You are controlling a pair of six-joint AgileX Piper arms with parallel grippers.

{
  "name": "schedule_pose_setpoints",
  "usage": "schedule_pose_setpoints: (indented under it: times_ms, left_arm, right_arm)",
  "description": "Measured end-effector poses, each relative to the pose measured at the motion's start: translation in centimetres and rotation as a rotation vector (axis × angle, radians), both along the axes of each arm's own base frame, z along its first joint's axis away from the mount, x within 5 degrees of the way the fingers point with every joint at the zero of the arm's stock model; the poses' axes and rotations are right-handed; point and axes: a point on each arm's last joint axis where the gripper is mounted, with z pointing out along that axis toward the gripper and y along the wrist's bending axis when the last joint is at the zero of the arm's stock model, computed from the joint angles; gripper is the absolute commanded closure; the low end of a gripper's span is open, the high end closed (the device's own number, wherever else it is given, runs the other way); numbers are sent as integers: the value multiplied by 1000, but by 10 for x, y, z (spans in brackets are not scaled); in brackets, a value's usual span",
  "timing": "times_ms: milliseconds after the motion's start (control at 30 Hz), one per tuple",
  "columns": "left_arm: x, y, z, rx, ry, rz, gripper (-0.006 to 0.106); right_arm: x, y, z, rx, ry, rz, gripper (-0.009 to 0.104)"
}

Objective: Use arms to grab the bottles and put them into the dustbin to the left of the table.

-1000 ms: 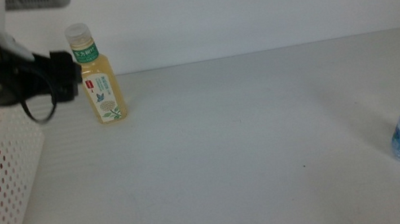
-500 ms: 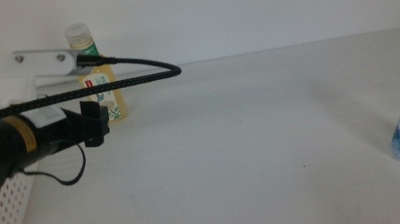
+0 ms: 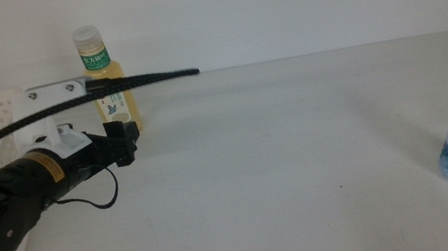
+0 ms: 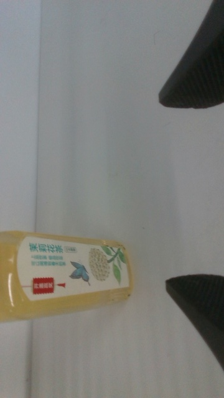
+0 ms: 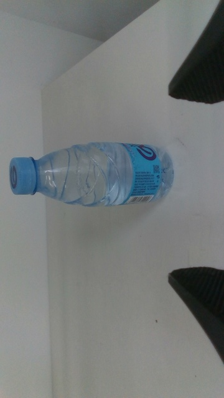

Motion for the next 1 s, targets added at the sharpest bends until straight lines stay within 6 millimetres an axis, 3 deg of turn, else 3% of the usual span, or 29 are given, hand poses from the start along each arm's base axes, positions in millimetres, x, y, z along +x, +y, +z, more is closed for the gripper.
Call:
schedule_pose_setpoints:
  times_ms: [600, 1000]
  left_arm:
    - [5, 5, 2, -30, -43, 38, 15]
    - [20, 6, -28, -114, -25, 112, 15]
  right_arm:
    - [0, 0, 0, 0, 0, 0, 20]
    - [0, 0, 0, 0, 0, 0, 20]
